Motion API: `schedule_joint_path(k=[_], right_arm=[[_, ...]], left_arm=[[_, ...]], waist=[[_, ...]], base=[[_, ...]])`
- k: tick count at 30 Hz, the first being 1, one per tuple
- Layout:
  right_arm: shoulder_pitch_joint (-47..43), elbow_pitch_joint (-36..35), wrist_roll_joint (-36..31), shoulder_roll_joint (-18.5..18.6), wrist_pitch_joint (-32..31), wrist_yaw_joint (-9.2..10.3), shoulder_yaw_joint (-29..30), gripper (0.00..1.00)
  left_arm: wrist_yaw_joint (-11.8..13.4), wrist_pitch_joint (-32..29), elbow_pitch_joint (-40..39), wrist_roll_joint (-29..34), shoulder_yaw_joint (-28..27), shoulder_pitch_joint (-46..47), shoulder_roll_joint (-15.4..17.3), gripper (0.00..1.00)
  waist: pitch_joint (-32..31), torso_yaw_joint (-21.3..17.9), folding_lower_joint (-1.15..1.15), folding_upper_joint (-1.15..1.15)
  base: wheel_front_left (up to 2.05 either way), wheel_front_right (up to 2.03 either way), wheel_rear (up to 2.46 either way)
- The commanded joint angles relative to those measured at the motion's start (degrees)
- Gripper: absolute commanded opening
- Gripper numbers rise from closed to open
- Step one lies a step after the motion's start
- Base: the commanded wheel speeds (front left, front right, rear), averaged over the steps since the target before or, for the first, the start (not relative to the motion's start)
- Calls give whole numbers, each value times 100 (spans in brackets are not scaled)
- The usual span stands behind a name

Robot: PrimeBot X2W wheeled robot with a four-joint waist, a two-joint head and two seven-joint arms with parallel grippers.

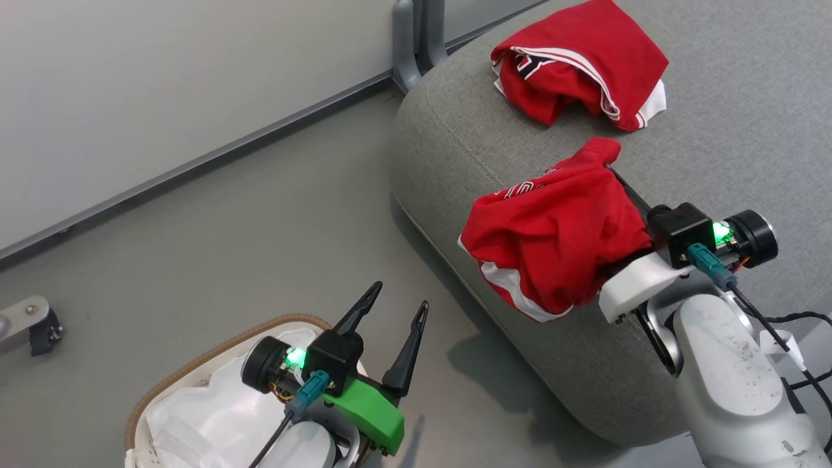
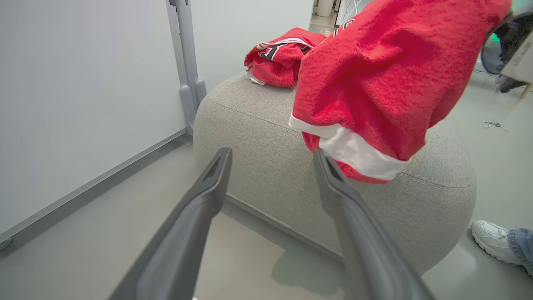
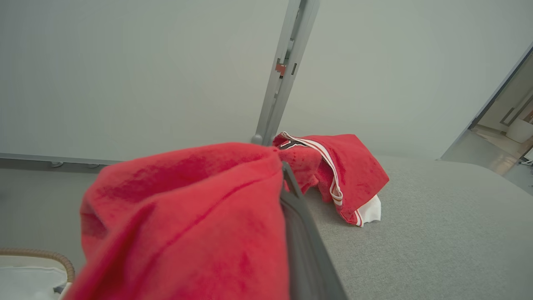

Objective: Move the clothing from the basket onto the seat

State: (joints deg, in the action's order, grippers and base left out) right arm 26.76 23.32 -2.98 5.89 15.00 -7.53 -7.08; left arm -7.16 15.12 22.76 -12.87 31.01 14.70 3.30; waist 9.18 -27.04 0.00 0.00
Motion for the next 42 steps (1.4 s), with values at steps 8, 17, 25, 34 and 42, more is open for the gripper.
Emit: schedule_joint_path(k=[8, 17, 25, 34, 42], right_arm=[[1068, -143, -176, 528, 29, 8, 381, 0], [2846, 619, -455, 1557, 7, 8, 1463, 0], [3905, 1658, -1025, 2403, -161, 8, 2371, 0], [3330, 2501, -1689, 2075, 9, 8, 3319, 0], [2598, 2838, -1820, 1554, 25, 8, 3547, 0]], left_arm=[[-37, 4, 14, 127, 9, 312, 269, 100], [-39, 3, -113, 183, -98, 554, 480, 100], [36, 4, -390, 302, -215, 716, 665, 100], [89, 4, -556, 387, -177, 721, 787, 100], [101, 3, -551, 345, -54, 723, 715, 100]], waist=[[777, 178, 0, 0], [1363, 845, 0, 0], [1969, 1383, 0, 0], [2383, 1467, 0, 0], [2351, 1408, 0, 0]], base=[[0, 0, 0], [0, 0, 0], [0, 0, 0], [0, 0, 0], [0, 0, 0]])
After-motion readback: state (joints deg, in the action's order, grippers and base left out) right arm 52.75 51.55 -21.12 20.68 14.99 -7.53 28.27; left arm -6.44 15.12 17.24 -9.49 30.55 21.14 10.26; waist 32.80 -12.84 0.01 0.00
